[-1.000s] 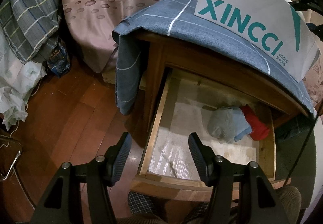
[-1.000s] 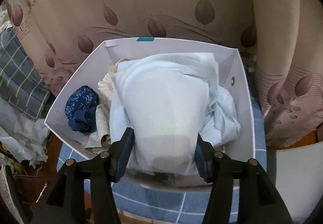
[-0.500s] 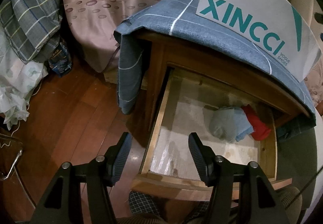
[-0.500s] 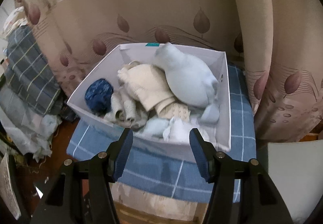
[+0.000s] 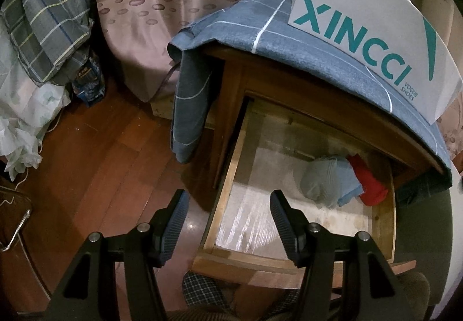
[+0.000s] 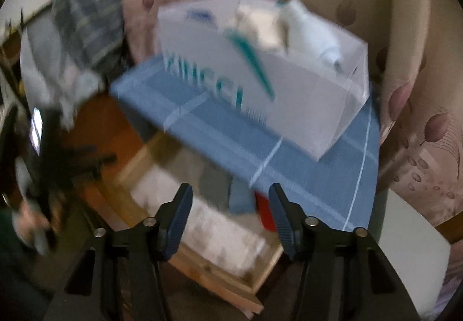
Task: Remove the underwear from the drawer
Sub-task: 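Bring the empty right gripper down into the drawer toward the grey, blue and red clothes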
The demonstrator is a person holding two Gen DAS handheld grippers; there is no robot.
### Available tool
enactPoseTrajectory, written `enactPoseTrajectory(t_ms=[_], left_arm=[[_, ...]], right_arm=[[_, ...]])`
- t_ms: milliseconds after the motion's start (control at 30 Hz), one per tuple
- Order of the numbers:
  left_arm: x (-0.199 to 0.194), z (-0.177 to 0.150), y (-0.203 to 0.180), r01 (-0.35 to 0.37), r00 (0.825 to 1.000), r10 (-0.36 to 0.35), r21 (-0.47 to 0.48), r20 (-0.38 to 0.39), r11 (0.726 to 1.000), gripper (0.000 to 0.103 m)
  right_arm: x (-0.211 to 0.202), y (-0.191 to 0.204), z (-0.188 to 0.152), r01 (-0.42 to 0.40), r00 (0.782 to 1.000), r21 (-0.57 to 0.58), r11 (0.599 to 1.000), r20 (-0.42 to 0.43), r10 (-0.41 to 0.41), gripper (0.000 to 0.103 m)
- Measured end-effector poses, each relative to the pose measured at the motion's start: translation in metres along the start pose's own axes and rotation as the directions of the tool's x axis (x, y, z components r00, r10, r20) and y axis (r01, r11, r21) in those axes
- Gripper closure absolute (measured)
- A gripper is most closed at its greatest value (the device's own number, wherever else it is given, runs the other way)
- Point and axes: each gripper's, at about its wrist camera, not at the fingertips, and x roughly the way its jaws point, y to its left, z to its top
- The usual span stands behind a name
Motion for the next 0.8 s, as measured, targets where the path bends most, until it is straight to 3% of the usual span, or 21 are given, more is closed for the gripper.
enactPoseTrajectory(t_ms=[167,400,800], left_arm=[[0.000,0.000,0.000,0.002,1.000,-0.002,-0.010,-0.002,1.000,0.043],[0.001,0.001,0.003,0.011,1.000,-0.011,-0.020,-0.003,1.000,0.043],[0.003,0.002,0.004,0.013,1.000,-0.013,-0.029,-0.010,0.999,0.043]], right_arm=[[0.046,0.009,-0.023,0.061,0.994,-0.102,0.993,-0.088,-0.070,0.060],[0.111,0.017,-0.041,0.132,0.966,-0.244,0.961,-0.184,-0.179,0.064],[0.191,0.015,-0.058,0.221,0.918,-0.383,0.897,-0.229,-0.324,0.064]])
